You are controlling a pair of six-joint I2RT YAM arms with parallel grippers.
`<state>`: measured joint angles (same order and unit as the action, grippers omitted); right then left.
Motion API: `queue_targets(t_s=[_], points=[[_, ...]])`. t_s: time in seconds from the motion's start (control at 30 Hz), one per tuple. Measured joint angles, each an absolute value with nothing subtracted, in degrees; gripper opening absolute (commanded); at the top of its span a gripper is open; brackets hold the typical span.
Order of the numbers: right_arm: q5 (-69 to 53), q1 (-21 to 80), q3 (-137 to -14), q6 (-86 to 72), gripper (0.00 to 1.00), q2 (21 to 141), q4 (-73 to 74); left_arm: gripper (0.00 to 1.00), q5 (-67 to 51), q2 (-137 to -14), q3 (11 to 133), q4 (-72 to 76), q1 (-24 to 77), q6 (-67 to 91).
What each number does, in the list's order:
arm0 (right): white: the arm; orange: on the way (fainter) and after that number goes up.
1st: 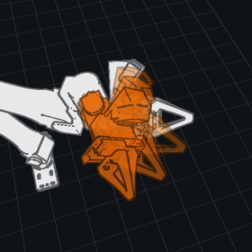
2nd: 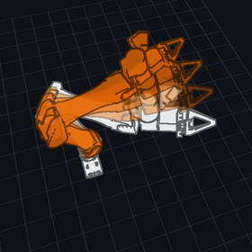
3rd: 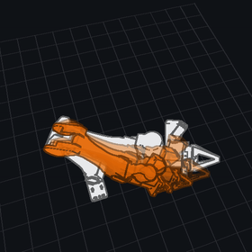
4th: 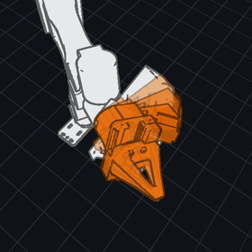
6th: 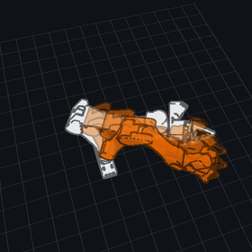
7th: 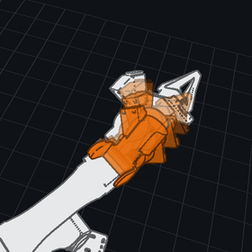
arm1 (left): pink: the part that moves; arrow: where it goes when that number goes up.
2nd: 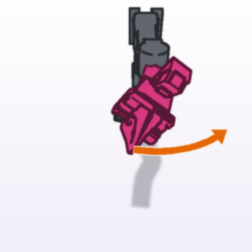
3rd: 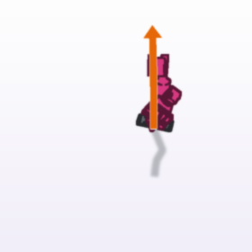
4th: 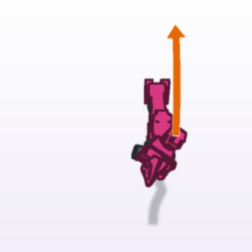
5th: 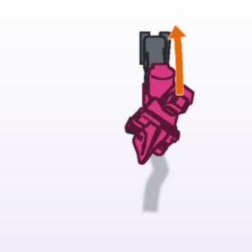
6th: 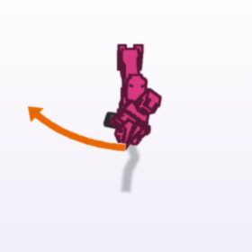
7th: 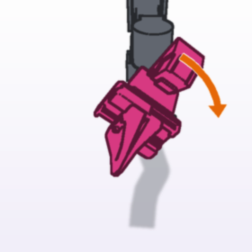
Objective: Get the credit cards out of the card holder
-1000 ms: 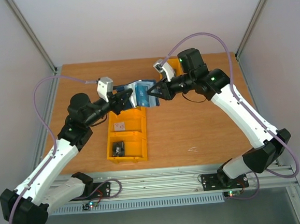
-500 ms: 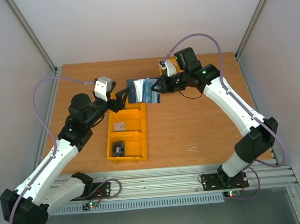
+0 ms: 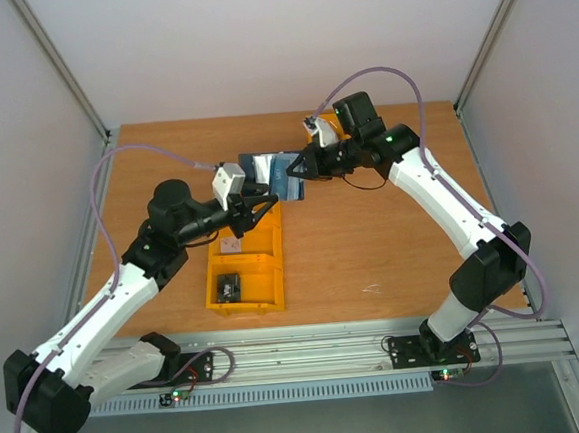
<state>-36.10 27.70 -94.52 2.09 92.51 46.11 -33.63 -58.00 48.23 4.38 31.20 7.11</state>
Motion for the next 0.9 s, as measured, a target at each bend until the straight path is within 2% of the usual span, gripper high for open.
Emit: queue_targets(t_s=[0.3, 0.67, 0.83, 0.9], points=[[-45.19, 27.70, -93.17, 8.01, 0.01, 88.73, 43.99, 0.39, -28.08, -60.25, 50.96, -0.93, 29.39, 12.67], [-52.58, 27.64, -93.03, 12.05, 0.01, 87.44, 42.19, 0.41, -31.77, -59.59, 50.98, -0.38, 26.39, 17.39], [-54.96, 27.68, -93.03, 12.99, 0.01, 87.39, 41.52, 0.35, -37.47, -59.59, 50.98, 2.96, 26.22, 17.47], [-55.44, 27.70, -93.03, 13.39, 0.01, 87.22, 41.36, 0.29, -38.98, -59.61, 50.98, 3.77, 25.80, 17.61]])
